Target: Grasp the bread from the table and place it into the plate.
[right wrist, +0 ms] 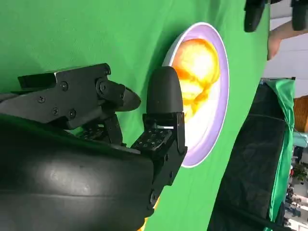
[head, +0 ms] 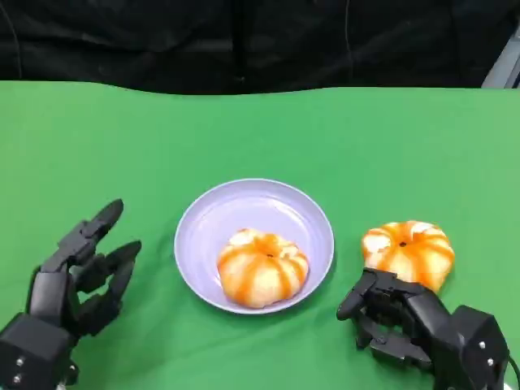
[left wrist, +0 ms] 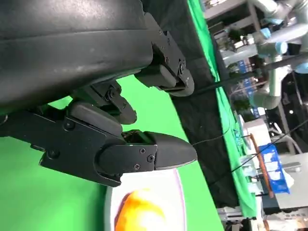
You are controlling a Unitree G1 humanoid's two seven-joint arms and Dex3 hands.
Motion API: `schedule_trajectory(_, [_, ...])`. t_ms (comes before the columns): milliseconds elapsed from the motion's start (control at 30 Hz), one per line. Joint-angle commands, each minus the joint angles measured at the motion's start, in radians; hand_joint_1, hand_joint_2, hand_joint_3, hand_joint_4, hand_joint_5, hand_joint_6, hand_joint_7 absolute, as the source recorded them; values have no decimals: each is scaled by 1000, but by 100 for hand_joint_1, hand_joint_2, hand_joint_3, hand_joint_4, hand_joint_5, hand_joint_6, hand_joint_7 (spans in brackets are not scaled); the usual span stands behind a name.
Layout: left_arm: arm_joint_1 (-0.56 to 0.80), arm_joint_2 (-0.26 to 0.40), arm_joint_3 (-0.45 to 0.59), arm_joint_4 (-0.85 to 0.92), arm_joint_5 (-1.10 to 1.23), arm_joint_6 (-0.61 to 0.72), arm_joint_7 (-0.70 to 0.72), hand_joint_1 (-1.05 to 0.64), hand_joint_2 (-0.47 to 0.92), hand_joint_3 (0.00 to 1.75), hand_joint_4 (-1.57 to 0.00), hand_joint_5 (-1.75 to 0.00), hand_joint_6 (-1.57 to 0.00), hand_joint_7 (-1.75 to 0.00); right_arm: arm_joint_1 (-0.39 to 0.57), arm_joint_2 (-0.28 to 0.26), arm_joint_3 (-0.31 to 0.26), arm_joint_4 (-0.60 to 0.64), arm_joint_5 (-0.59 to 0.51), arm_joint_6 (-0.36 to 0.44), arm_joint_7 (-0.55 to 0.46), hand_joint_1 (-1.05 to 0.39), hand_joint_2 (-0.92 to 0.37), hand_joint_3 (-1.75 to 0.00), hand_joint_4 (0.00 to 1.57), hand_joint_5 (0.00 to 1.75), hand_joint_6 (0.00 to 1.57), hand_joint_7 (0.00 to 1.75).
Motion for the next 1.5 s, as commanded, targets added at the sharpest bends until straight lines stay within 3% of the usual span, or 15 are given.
schedule_trajectory(33, [2,7,11,9,0,-26,-1,-69,92,47,-86,-4,-56,-2,23,-22,-1,9,-12,25,-1,5,-90,-60,68,173,72,133])
schedule_trajectory(333, [-11,-2,33,61,-11,18,0,-62,92,45,-90,-4,-59,-2,28,-22,0,2,-15,15,-6,4,-89,-62,68,173,72,135])
schedule_trajectory(367, [-13,-4,39,65,-18,27,-3,-46,92,34,-92,-4,-62,-3,30,-23,1,0,-17,16,-8,4,-89,-62,68,173,72,135])
schedule_trajectory(467, [-15,-2,44,70,-9,45,15,-22,92,20,-94,-3,-66,-3,33,-23,2,-4,-16,12,-8,4,-89,-62,68,172,72,134])
schedule_trajectory(667, [-17,8,34,71,26,71,53,3,92,19,-94,-2,-74,-5,32,-23,2,-1,-14,14,-7,3,-88,-63,68,173,72,135])
schedule_trajectory(1067, [-17,23,12,70,81,86,97,16,92,34,-98,-2,-85,-5,29,-23,-1,2,-11,17,-6,2,-87,-64,68,170,72,133])
schedule_trajectory(1167, [-17,37,-1,69,106,82,104,13,92,34,-111,-8,-96,-9,29,-22,0,0,-13,18,-9,2,-87,-64,69,170,73,133])
schedule_trajectory(1200, [-17,42,-6,70,111,81,100,12,87,46,-120,-32,-116,-15,29,-23,1,1,-14,17,-11,2,-87,-64,69,170,73,133])
schedule_trajectory(1233, [-17,45,-10,70,115,80,97,12,82,58,-115,-57,-124,-16,28,-24,1,1,-16,15,-12,2,-87,-64,69,170,73,133])
schedule_trajectory(1267, [-17,47,-13,70,117,79,96,11,77,67,-109,-77,-130,-16,28,-24,1,1,-16,15,-13,2,-86,-64,69,170,73,133])
schedule_trajectory(1300, [-15,53,-24,67,131,80,102,11,76,70,-107,-83,-131,-16,28,-23,0,3,-14,13,-10,2,-86,-64,69,170,73,133])
schedule_trajectory(1333, [-13,56,-32,64,142,81,107,11,71,79,-105,-106,-135,-22,27,-23,0,5,-13,12,-8,2,-86,-65,69,171,73,132])
schedule_trajectory(1433, [-8,62,-46,61,161,76,119,10,65,90,-101,-127,-132,-40,27,-23,0,7,-11,10,-6,2,-87,-65,69,171,73,132])
schedule_trajectory(1500, [-4,63,-55,59,172,72,126,10,60,96,-95,-143,-109,-87,29,-23,0,4,-11,10,-5,2,-87,-65,68,171,73,133])
